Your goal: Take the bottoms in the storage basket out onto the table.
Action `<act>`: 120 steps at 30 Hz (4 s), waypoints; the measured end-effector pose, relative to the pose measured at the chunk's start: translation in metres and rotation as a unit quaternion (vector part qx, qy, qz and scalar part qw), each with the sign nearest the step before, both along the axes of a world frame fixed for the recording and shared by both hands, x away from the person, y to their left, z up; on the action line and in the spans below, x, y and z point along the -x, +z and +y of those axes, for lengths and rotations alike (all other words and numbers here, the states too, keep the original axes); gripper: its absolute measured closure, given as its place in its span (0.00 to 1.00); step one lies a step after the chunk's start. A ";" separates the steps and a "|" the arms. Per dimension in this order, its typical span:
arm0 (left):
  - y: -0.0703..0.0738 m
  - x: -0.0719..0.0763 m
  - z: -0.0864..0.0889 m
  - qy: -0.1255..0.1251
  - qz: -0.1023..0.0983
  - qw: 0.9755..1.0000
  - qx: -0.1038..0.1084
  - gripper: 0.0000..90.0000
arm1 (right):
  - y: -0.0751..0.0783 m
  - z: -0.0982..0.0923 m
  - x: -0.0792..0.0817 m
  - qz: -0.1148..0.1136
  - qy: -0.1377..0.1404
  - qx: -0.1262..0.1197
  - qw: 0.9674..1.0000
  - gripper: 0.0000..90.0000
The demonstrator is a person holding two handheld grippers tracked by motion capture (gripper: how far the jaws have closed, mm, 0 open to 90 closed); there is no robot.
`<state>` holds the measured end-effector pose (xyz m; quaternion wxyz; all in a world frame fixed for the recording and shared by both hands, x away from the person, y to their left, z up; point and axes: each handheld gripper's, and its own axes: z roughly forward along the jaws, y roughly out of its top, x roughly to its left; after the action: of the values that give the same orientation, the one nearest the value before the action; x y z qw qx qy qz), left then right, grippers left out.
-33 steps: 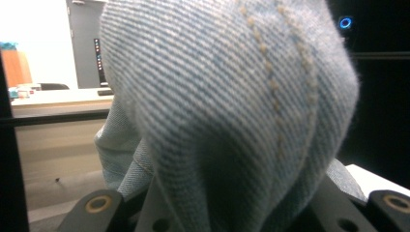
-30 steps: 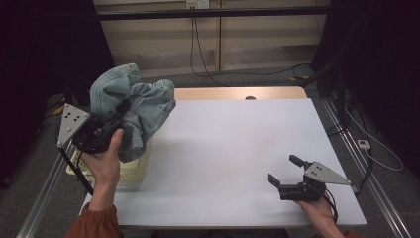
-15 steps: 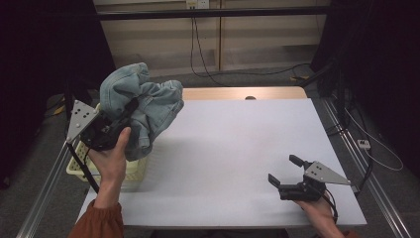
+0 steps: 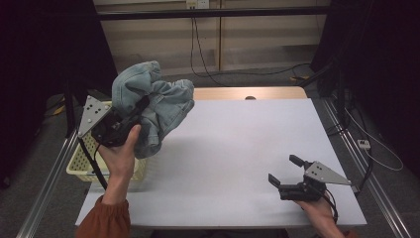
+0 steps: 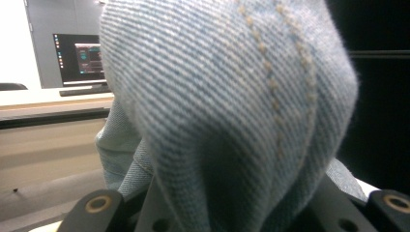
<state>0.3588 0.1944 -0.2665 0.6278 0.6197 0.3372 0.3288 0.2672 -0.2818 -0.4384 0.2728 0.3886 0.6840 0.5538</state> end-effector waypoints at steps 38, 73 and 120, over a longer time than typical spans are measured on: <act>0.001 -0.009 -0.045 -0.056 0.014 0.998 -0.008 0.83 | 0.000 0.000 0.000 0.000 0.000 -0.003 1.000 0.00; -0.005 -0.025 -0.090 -0.106 0.028 0.993 -0.038 0.83 | 0.000 0.000 0.000 0.002 -0.001 -0.001 1.000 0.00; -0.044 -0.076 -0.132 -0.102 0.130 0.984 -0.066 0.83 | 0.000 -0.001 0.001 0.002 -0.001 -0.001 1.000 0.00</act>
<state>0.4348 0.0625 -0.3108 0.5664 0.7286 0.3285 0.2009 0.2665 -0.2825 -0.4387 0.2715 0.3909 0.6832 0.5538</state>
